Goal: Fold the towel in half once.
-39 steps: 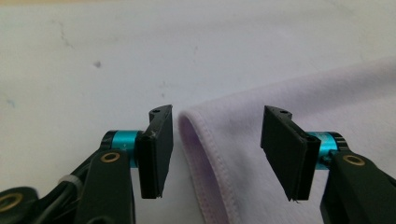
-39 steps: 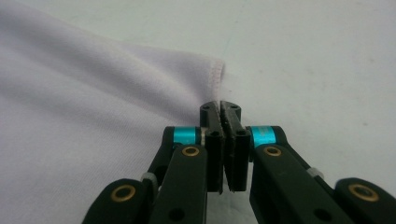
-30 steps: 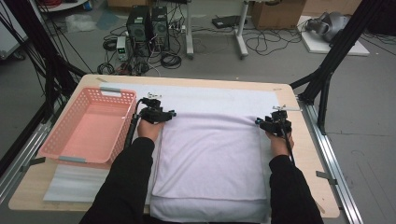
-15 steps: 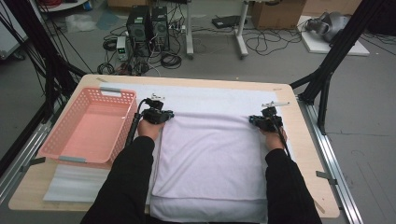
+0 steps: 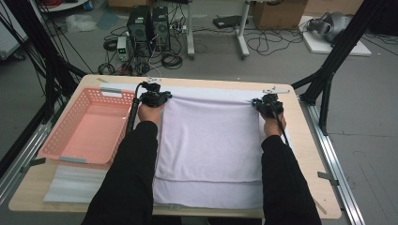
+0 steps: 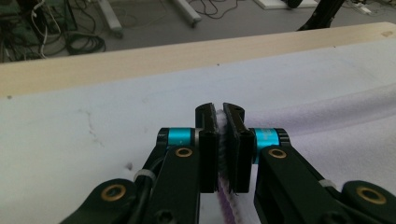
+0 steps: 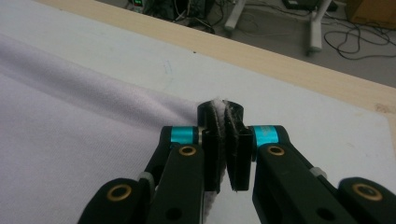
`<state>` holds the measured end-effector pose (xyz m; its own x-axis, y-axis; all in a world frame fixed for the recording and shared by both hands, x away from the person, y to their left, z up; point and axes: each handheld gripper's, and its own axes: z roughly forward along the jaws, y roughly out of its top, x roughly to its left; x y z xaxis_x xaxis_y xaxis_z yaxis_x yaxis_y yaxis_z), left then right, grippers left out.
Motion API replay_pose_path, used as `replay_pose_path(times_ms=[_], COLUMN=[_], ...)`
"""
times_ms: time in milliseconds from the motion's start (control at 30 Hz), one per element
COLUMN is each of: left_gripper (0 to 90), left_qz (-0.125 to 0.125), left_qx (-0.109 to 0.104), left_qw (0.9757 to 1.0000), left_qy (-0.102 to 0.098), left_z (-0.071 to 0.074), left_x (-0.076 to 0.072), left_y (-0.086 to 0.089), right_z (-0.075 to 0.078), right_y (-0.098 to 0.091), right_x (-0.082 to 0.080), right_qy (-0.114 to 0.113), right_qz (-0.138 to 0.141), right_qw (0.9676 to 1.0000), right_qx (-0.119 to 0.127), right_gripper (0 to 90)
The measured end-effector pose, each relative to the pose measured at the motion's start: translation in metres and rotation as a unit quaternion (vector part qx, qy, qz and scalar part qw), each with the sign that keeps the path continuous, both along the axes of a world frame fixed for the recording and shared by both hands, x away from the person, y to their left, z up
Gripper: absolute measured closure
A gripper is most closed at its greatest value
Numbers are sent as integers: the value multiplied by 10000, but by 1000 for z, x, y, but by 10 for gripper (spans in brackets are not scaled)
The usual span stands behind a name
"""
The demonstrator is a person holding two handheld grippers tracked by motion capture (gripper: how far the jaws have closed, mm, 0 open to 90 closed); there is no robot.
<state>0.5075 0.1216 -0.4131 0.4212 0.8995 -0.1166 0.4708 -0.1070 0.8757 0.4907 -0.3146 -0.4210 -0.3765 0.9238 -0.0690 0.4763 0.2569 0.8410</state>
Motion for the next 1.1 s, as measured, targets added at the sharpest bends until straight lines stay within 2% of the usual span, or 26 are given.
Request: replay_pose_path(times_ms=[33,67,133,233,267,300,400,500,567,633,733,767,800,900,933,967,1100], left_gripper=[844,841,833,700,595,533,436,426,412,421,431,431,432,411,408,416,422], left_qz=[21,32,50,206,261,274,256,170,55,-39,-165,-165,-177,-358,-391,-386,-551], left_qx=[35,40,108,63,-46,-109,-177,-163,-161,-178,-194,-194,-173,-104,-100,-184,-238], left_qw=[9999,9998,9996,9997,9996,9996,9993,9996,9994,9997,9996,9996,9996,9989,9990,9991,9982], left_qy=[-106,-197,-255,-128,-60,27,184,166,294,182,152,152,94,286,183,73,57], left_z=[2,3,4,1,0,-1,-4,-5,-4,-1,0,0,-1,-1,1,2,5], left_x=[0,-1,-1,-2,-3,-5,-11,-22,-28,-38,-53,-53,-62,-70,-75,-80,-94], left_y=[0,0,0,3,4,5,7,7,6,4,1,1,0,-3,-4,-5,-6], right_z=[1,2,4,3,2,3,6,13,18,23,27,27,29,31,33,34,38], right_y=[2,2,3,8,8,9,10,10,9,7,4,4,1,-3,-5,-6,-10], right_x=[2,4,7,7,7,7,2,-4,-10,-18,-31,-31,-42,-54,-58,-63,-81], right_qy=[-60,-73,-122,-36,16,42,16,-72,-136,-129,-111,-111,-64,-42,-34,-2,101], right_qz=[-36,-73,-130,-166,-189,-255,-228,-216,-243,-265,-231,-231,-147,-63,-23,33,141], right_qw=[10000,9999,9998,9998,9996,9992,9991,9991,9989,9987,9987,9987,9988,9987,9986,9985,9979], right_qx=[-64,-25,75,99,221,311,359,370,373,419,443,443,465,497,519,551,630], right_gripper=[864,864,863,819,766,744,678,610,596,587,586,586,582,583,583,580,533])
